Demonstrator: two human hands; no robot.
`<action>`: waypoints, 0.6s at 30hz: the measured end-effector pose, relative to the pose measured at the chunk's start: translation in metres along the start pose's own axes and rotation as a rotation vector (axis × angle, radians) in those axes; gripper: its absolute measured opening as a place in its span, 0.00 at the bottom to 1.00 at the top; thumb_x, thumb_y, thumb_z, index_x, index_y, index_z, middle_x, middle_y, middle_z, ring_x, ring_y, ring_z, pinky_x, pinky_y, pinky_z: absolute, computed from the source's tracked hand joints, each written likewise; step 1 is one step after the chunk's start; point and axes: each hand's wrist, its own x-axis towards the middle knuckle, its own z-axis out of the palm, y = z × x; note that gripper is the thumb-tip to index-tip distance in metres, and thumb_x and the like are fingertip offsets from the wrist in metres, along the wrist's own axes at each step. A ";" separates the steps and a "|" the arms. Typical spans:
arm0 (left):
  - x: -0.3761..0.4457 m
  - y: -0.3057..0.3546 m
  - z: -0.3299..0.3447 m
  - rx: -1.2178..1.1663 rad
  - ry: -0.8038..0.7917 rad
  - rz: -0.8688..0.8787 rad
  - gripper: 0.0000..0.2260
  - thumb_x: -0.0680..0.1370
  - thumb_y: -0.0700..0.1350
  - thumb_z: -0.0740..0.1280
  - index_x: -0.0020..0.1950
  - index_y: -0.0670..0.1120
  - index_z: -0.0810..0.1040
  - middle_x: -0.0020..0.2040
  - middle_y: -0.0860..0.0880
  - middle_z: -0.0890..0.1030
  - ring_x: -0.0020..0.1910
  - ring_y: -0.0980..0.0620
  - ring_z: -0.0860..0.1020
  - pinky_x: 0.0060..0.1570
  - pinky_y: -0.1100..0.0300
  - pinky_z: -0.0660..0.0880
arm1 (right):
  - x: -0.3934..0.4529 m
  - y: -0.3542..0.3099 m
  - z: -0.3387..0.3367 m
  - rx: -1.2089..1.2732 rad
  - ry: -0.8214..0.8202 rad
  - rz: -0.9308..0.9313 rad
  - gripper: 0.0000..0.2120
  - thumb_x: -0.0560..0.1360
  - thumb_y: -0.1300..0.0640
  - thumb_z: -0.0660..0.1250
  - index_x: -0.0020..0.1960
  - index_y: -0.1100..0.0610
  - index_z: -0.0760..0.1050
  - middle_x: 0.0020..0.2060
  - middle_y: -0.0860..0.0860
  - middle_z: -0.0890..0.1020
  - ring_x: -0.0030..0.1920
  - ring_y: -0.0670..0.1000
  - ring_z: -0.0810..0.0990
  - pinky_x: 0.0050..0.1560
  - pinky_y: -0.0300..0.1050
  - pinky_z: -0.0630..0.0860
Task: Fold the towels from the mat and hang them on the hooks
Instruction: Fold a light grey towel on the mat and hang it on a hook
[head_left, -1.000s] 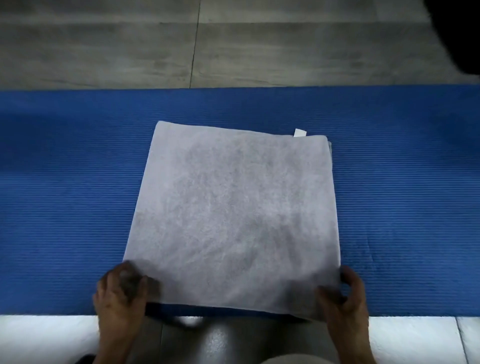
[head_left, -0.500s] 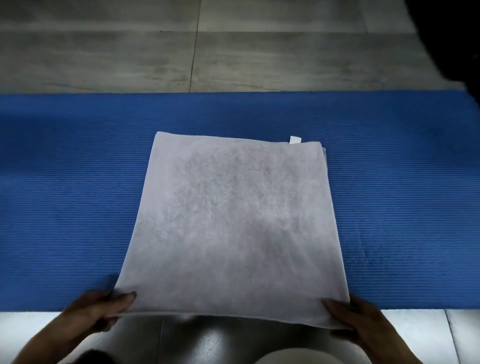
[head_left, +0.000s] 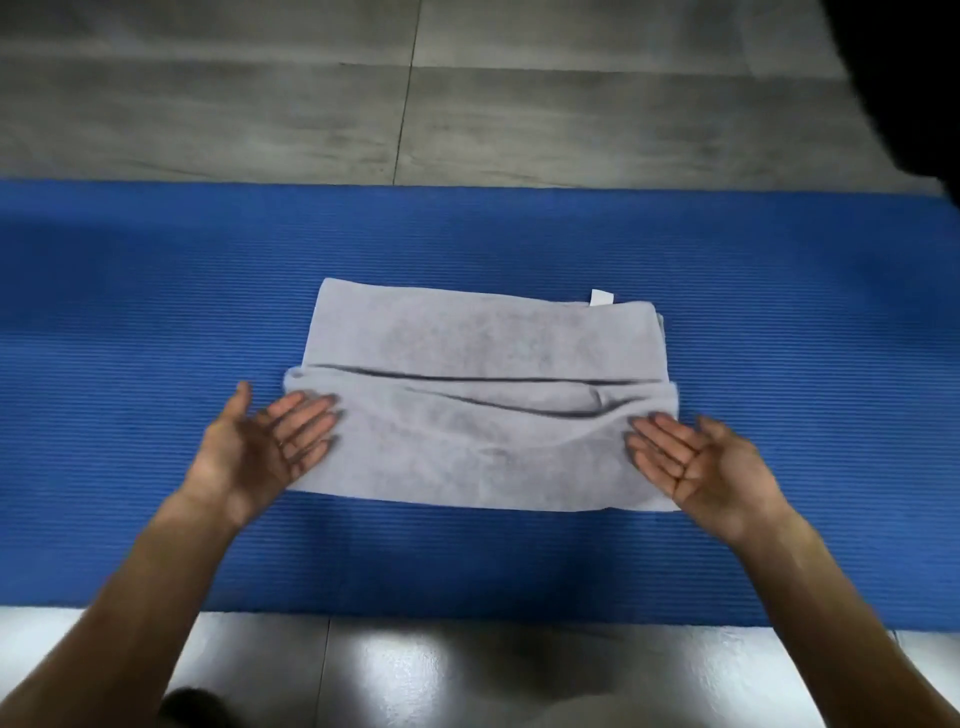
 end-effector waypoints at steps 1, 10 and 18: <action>0.002 -0.004 0.004 0.140 -0.017 0.053 0.15 0.76 0.56 0.63 0.55 0.47 0.77 0.54 0.43 0.84 0.54 0.46 0.81 0.58 0.51 0.73 | 0.004 0.004 0.001 -0.071 0.003 -0.093 0.16 0.82 0.53 0.56 0.57 0.63 0.76 0.52 0.59 0.85 0.53 0.59 0.84 0.49 0.50 0.83; 0.023 -0.063 -0.029 2.093 -0.079 0.837 0.32 0.65 0.40 0.72 0.69 0.50 0.70 0.65 0.46 0.70 0.60 0.43 0.72 0.53 0.50 0.77 | 0.016 0.065 -0.045 -2.034 0.007 -1.089 0.29 0.64 0.54 0.72 0.65 0.50 0.74 0.63 0.49 0.75 0.62 0.52 0.71 0.58 0.52 0.74; 0.004 -0.061 -0.022 2.249 -0.284 0.819 0.22 0.61 0.37 0.76 0.54 0.44 0.81 0.50 0.45 0.82 0.45 0.43 0.83 0.36 0.54 0.80 | -0.003 0.066 -0.065 -1.907 0.083 -1.229 0.19 0.69 0.56 0.57 0.52 0.54 0.82 0.47 0.51 0.82 0.47 0.56 0.81 0.46 0.53 0.80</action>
